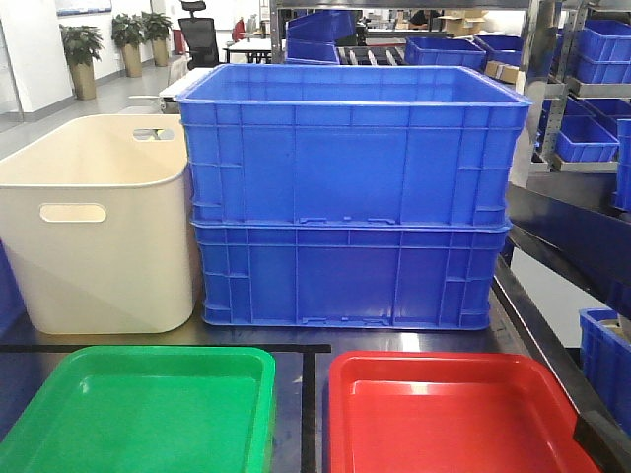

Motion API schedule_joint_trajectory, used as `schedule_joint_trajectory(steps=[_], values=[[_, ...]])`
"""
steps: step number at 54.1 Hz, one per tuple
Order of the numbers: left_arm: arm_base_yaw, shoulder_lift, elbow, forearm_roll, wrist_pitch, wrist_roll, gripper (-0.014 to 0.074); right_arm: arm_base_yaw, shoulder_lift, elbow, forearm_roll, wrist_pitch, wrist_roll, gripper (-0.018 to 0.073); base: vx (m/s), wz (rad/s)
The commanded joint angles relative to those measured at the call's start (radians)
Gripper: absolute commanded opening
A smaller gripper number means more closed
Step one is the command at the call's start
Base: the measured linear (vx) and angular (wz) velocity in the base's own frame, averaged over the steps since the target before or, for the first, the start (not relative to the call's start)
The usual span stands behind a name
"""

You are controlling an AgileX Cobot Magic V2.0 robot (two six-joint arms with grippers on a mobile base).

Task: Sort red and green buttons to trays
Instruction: 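Open both grippers to release the buttons into the trays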

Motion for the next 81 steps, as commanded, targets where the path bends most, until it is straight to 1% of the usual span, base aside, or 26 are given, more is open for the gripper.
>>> schedule_joint_trajectory(steps=[1,4,7,9,15,19,24,27,32,36,41,81], values=[[-0.005,-0.008,-0.026,-0.008,-0.065,0.003,0.0406,0.001,0.0,-0.032,-0.011,-0.075,-0.005,0.0552,0.0,0.0],[0.014,-0.036,-0.009,-0.009,-0.047,0.051,0.0391,0.001,0.0,-0.032,-0.011,-0.075,-0.005,0.0552,0.0,0.0],[0.057,-0.075,0.022,-0.014,-0.016,0.107,0.0369,0.001,0.0,-0.032,-0.011,-0.075,-0.005,0.0552,0.0,0.0],[0.087,-0.107,0.048,-0.034,0.003,0.137,0.0351,0.001,0.0,-0.032,-0.011,-0.075,-0.005,0.0552,0.0,0.0],[0.185,-0.231,0.164,-0.133,0.028,0.195,0.0281,0.001,0.0,-0.032,-0.011,-0.075,-0.005,0.0552,0.0,0.0],[0.243,-0.305,0.252,-0.171,0.028,0.212,0.0232,0.001,0.0,-0.032,-0.011,-0.075,-0.005,0.0552,0.0,0.0],[0.277,-0.38,0.357,-0.195,0.024,0.211,0.0178,0.001,0.0,-0.032,-0.011,-0.075,-0.005,0.0552,0.0,0.0],[0.294,-0.425,0.427,-0.195,0.018,0.21,0.0144,0.001,0.0,-0.032,-0.011,-0.075,-0.005,0.0552,0.0,0.0],[0.305,-0.482,0.516,-0.195,-0.032,0.197,0.0104,0.001,0.0,-0.032,-0.011,-0.075,-0.005,0.0552,0.0,0.0],[0.305,-0.52,0.511,-0.194,0.036,0.192,0.0081,0.001,0.0,-0.032,-0.011,-0.075,-0.005,0.0552,0.0,0.0],[0.305,-0.51,0.511,-0.194,0.033,0.192,0.0062,0.001,0.0,-0.032,-0.011,-0.075,-0.005,0.0552,0.0,0.0],[0.305,-0.512,0.511,-0.194,0.039,0.192,0.0062,0.001,0.0,-0.028,-0.011,-0.075,-0.005,0.0552,0.0,0.0]])
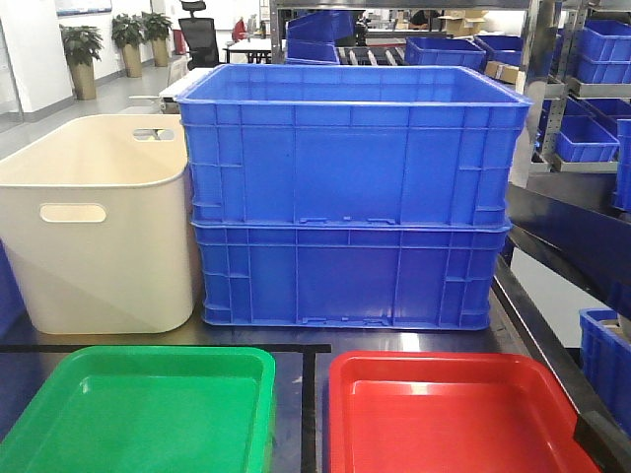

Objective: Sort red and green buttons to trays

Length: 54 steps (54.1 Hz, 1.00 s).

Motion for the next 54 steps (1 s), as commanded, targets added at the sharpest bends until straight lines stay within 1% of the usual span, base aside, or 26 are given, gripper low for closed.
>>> schedule_joint_trajectory(steps=[1,6,9,14,16,20,26,30,37,41,45,48,54], values=[[0.003,-0.015,-0.023,-0.007,-0.077,-0.007,0.0062,0.001,-0.002,-0.026,-0.009,-0.073,-0.007,0.0552,0.0,0.0],[0.003,-0.015,-0.023,-0.007,-0.076,-0.007,0.0062,-0.001,-0.037,0.004,0.006,-0.075,-0.02,0.0534,0.0,0.0],[0.003,-0.015,-0.023,-0.007,-0.076,-0.007,0.0062,-0.001,-0.077,0.049,0.061,-0.076,-0.035,0.0512,0.0,0.0],[0.003,-0.015,-0.023,-0.007,-0.076,-0.007,0.0062,-0.001,-0.173,0.14,0.19,-0.089,-0.078,0.0458,0.0,0.0],[0.003,-0.015,-0.023,-0.007,-0.076,-0.007,0.0062,-0.001,-0.209,0.174,0.221,-0.093,-0.094,0.0432,0.0,0.0],[0.003,-0.015,-0.023,-0.007,-0.076,-0.007,0.0062,-0.001,-0.278,0.242,0.248,-0.101,-0.134,0.0367,0.0,0.0],[0.003,-0.015,-0.023,-0.007,-0.076,-0.007,0.0062,-0.005,-0.378,0.334,0.246,-0.127,-0.174,0.0258,0.0,0.0],[0.003,-0.015,-0.023,-0.007,-0.076,-0.007,0.0062,-0.045,-0.451,0.401,0.248,-0.147,-0.199,0.0153,0.0,0.0],[0.003,-0.015,-0.023,-0.007,-0.076,-0.007,0.0062,-0.167,-0.532,0.487,0.262,-0.189,-0.2,-0.0008,0.0,0.0],[0.003,-0.015,-0.023,-0.007,-0.076,-0.007,0.0062,-0.229,-0.571,0.483,0.26,-0.123,-0.197,-0.0015,0.0,0.0],[0.003,-0.015,-0.023,-0.007,-0.076,-0.007,0.0062,-0.266,-0.599,0.483,0.252,-0.09,-0.205,-0.0014,0.0,0.0],[0.003,-0.015,-0.023,-0.007,-0.076,-0.007,0.0062,-0.28,-0.596,0.483,0.251,-0.081,-0.211,-0.0013,0.0,0.0],[0.003,-0.015,-0.023,-0.007,-0.076,-0.007,0.0062,-0.279,-0.596,0.483,0.254,-0.076,-0.211,-0.0013,0.0,0.0]])
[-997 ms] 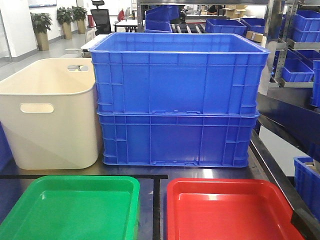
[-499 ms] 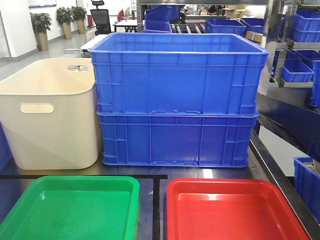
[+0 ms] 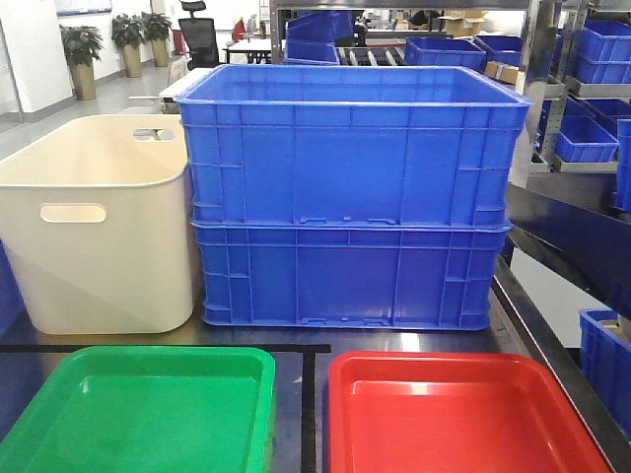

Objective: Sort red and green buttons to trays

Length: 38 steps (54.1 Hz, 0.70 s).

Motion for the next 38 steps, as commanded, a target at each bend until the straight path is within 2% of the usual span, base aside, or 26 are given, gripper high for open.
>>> schedule_joint_trajectory(steps=[1,38], values=[[0.003,-0.015,-0.023,-0.007,-0.076,-0.007,0.0062,-0.007,-0.011,0.013,-0.005,-0.07,-0.013,-0.0013,0.0,0.0],[0.003,-0.015,-0.023,-0.007,-0.076,-0.007,0.0062,-0.007,-0.011,0.013,-0.005,-0.07,-0.013,-0.0013,0.0,0.0]])
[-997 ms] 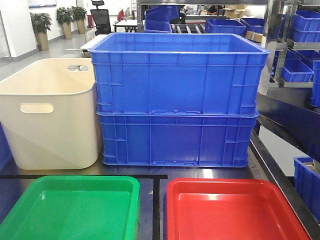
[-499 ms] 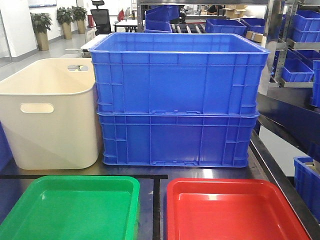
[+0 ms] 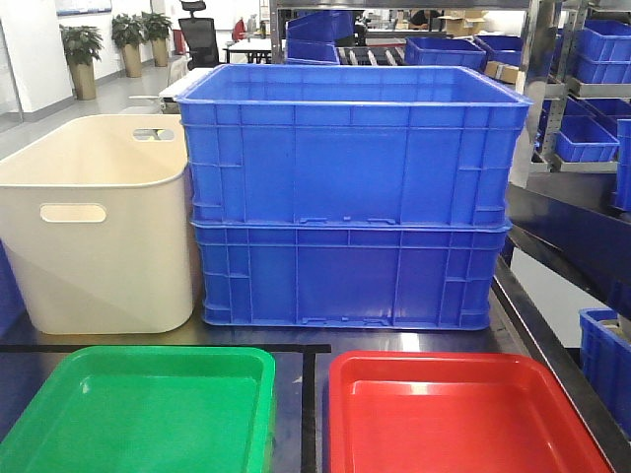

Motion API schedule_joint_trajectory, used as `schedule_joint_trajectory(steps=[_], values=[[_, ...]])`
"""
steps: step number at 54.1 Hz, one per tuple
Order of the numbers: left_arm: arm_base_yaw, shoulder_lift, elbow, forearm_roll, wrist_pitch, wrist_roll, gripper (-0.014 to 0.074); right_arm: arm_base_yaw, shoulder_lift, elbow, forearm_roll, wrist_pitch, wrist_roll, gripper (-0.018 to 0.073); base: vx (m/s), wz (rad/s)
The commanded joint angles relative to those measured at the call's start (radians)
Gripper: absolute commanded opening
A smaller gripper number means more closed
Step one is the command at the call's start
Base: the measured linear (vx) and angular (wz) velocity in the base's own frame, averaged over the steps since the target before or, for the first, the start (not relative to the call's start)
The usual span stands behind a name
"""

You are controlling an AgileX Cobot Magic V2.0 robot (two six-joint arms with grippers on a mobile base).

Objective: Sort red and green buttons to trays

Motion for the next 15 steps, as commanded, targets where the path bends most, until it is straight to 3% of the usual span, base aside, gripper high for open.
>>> schedule_joint_trajectory(steps=[1,15], values=[[0.003,-0.015,-0.023,-0.007,-0.076,-0.007,0.0062,-0.004,-0.009,0.013,-0.005,-0.076,-0.006,-0.0013,0.0,0.0],[0.003,-0.015,-0.023,-0.007,-0.076,-0.007,0.0062,-0.004,-0.009,0.013,-0.005,-0.076,-0.006,-0.0013,0.0,0.0]])
